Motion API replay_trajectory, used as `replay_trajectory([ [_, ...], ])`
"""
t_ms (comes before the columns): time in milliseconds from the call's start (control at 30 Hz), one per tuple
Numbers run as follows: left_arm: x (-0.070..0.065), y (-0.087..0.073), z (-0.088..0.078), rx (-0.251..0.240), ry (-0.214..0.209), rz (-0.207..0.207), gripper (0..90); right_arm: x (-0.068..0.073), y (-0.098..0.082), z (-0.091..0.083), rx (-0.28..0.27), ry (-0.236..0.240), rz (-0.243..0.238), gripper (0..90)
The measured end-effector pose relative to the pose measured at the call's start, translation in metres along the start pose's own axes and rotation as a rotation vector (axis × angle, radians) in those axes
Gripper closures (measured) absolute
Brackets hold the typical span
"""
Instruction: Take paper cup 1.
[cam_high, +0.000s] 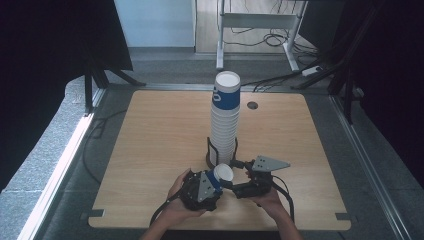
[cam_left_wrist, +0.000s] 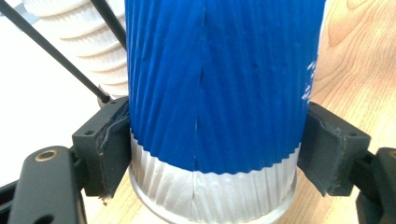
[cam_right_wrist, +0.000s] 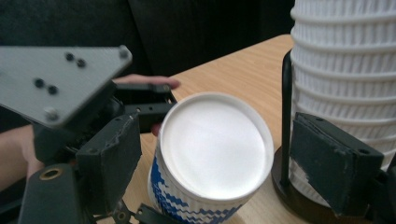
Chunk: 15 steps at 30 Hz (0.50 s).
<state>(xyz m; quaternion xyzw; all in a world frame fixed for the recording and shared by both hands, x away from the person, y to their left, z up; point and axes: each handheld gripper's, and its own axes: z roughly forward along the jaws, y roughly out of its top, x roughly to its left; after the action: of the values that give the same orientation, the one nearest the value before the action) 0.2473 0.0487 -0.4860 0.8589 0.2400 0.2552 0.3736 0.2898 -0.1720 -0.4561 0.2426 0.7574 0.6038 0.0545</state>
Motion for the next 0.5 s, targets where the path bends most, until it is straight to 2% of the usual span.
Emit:
replay_trajectory([
  [300, -0.007, 0.002, -0.001, 0.005, 0.024, 0.05, 19.3, -0.002, -0.009, 0.01, 0.038, 0.008, 0.014, 17.1],
  [500, -0.012, 0.005, -0.003, 0.033, 0.054, 0.133, 19.3, -0.002, -0.014, 0.014, 0.058, 0.039, 0.025, 22.8],
])
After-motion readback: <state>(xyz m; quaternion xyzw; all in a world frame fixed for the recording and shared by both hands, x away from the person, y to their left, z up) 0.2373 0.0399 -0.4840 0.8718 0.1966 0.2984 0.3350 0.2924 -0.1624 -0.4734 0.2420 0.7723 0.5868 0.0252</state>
